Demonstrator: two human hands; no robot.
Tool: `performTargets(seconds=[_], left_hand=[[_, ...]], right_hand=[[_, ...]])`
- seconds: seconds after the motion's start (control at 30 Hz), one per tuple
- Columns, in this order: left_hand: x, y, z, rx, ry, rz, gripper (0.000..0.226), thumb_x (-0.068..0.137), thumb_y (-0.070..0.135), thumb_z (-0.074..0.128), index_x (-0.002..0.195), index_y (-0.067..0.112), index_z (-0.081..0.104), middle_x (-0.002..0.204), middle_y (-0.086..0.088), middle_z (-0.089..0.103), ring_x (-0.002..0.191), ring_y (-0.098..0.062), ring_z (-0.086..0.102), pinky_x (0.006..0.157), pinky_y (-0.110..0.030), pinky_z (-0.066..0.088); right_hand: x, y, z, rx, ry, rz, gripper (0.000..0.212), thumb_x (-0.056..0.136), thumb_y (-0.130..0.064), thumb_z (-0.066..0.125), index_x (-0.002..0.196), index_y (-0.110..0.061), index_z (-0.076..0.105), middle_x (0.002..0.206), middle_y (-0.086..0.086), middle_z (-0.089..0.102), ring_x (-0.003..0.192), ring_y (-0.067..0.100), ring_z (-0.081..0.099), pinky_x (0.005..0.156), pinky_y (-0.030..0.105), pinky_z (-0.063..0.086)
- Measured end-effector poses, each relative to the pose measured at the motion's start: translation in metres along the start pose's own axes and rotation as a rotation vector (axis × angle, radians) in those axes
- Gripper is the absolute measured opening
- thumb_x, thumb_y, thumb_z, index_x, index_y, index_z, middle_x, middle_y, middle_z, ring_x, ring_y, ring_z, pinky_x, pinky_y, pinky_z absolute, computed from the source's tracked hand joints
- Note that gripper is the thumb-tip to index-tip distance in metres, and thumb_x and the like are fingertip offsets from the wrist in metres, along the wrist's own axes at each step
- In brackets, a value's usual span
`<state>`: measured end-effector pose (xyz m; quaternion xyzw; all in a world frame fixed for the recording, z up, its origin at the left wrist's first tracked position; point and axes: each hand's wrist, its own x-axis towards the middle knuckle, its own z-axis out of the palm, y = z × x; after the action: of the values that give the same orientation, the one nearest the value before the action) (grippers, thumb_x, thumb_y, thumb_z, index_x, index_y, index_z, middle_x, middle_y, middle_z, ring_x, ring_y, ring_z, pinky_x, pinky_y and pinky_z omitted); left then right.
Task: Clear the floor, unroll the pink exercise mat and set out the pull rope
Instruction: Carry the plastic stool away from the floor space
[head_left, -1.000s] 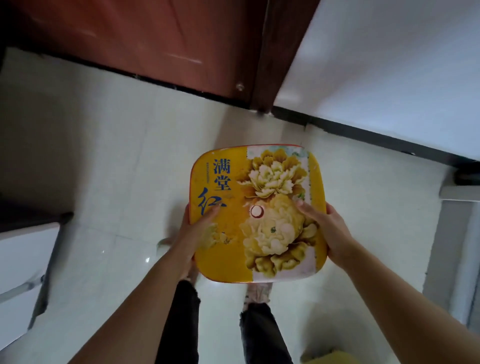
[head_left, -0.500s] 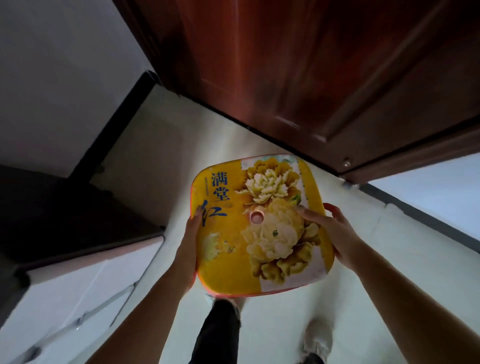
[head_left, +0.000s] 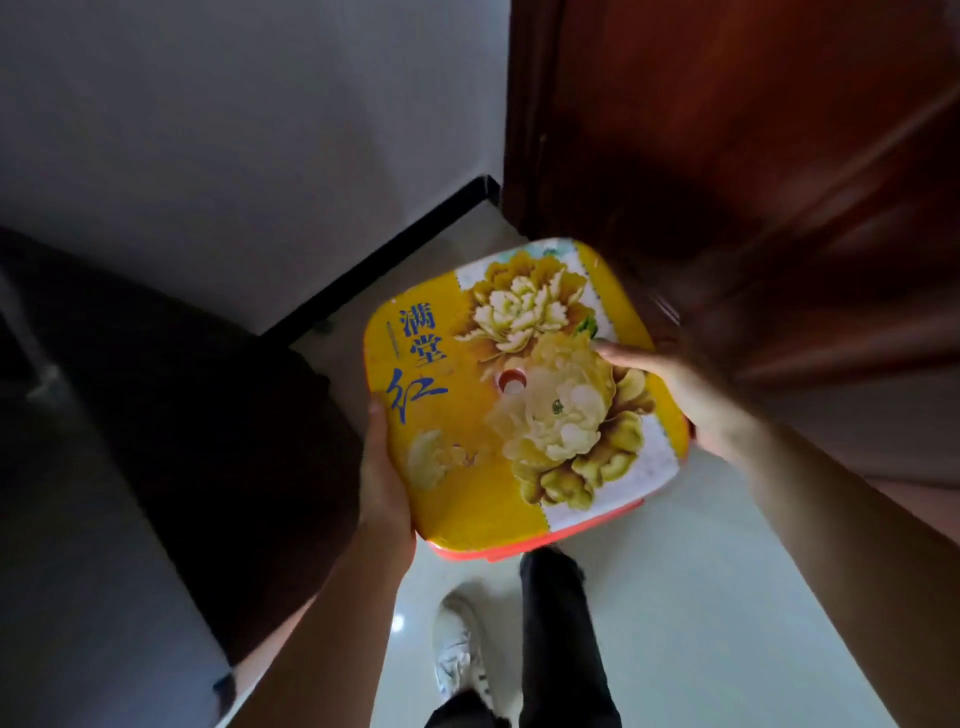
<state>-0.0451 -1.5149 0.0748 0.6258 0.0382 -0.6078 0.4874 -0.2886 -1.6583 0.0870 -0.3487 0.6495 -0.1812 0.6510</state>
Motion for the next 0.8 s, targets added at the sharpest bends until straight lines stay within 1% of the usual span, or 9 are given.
performTargets(seconds=[0.1,0.23,0.3,0.37,0.43,0.5,0.63,0.73,0.8], left_hand=[[0.033,0.012,0.002,-0.141,0.12,0.023,0.054,0.088,0.07,0.034,0.106,0.037,0.073,0.113,-0.004,0.074,0.105,-0.03,0.069,0.095,-0.05,0.051],[0.077,0.021,-0.002,-0.307,0.263,-0.007,0.057,0.088,0.069,0.033,0.102,0.032,0.075,0.115,-0.008,0.072,0.109,-0.034,0.065,0.102,-0.054,0.044],[0.101,0.025,-0.007,-0.314,0.3,-0.018,0.057,0.09,0.066,0.032,0.109,0.03,0.072,0.119,-0.01,0.07,0.109,-0.034,0.064,0.099,-0.051,0.047],[0.113,0.031,-0.012,-0.293,0.289,-0.02,0.056,0.091,0.066,0.03,0.112,0.031,0.069,0.117,-0.008,0.071,0.103,-0.032,0.067,0.087,-0.046,0.052],[0.133,0.036,-0.023,-0.287,0.274,-0.044,0.055,0.091,0.067,0.029,0.107,0.034,0.07,0.107,-0.005,0.075,0.095,-0.029,0.071,0.076,-0.043,0.054],[0.147,0.038,-0.033,-0.282,0.277,-0.044,0.054,0.091,0.066,0.029,0.109,0.035,0.07,0.108,-0.004,0.075,0.099,-0.028,0.07,0.078,-0.044,0.054],[0.165,0.045,-0.041,-0.255,0.25,-0.035,0.056,0.092,0.066,0.028,0.123,0.035,0.063,0.122,-0.006,0.07,0.112,-0.032,0.064,0.096,-0.052,0.048],[0.174,0.053,-0.043,-0.193,0.266,-0.057,0.058,0.093,0.065,0.026,0.125,0.033,0.062,0.122,-0.007,0.069,0.114,-0.033,0.063,0.102,-0.057,0.044],[0.179,0.056,-0.045,-0.152,0.288,-0.066,0.059,0.093,0.065,0.024,0.123,0.033,0.063,0.121,-0.008,0.07,0.113,-0.034,0.063,0.102,-0.06,0.043]], right_hand=[[0.046,-0.03,0.023,-0.056,-0.127,0.087,0.104,0.039,-0.051,0.095,0.129,-0.016,0.056,0.121,0.012,0.068,0.108,0.031,0.068,0.101,0.048,0.049],[0.097,-0.053,0.048,-0.131,-0.302,0.117,0.063,0.061,-0.036,0.087,0.115,-0.01,0.069,0.106,0.015,0.075,0.097,0.034,0.073,0.095,0.052,0.053],[0.127,-0.06,0.063,-0.157,-0.356,0.15,0.055,0.066,-0.033,0.085,0.114,-0.012,0.07,0.106,0.014,0.076,0.097,0.033,0.073,0.094,0.051,0.054],[0.142,-0.063,0.073,-0.168,-0.416,0.168,0.052,0.064,-0.035,0.085,0.112,-0.017,0.071,0.105,0.011,0.076,0.095,0.03,0.074,0.086,0.044,0.058],[0.167,-0.063,0.089,-0.193,-0.509,0.195,0.033,0.062,-0.034,0.084,0.094,-0.027,0.078,0.098,0.005,0.079,0.085,0.021,0.076,0.065,0.029,0.061],[0.186,-0.062,0.1,-0.203,-0.59,0.222,0.017,0.064,-0.031,0.081,0.08,-0.037,0.08,0.09,-0.003,0.079,0.076,0.012,0.076,0.052,0.019,0.057],[0.218,-0.052,0.116,-0.23,-0.657,0.254,0.035,0.065,-0.027,0.083,0.095,-0.042,0.075,0.103,-0.005,0.077,0.088,0.015,0.075,0.063,0.03,0.06],[0.228,-0.041,0.127,-0.234,-0.619,0.242,0.08,0.058,-0.016,0.088,0.13,-0.031,0.055,0.117,0.002,0.073,0.103,0.028,0.071,0.086,0.049,0.057],[0.23,-0.035,0.135,-0.223,-0.589,0.219,0.098,0.054,-0.014,0.09,0.139,-0.03,0.044,0.119,0.001,0.072,0.105,0.027,0.071,0.089,0.05,0.056]])
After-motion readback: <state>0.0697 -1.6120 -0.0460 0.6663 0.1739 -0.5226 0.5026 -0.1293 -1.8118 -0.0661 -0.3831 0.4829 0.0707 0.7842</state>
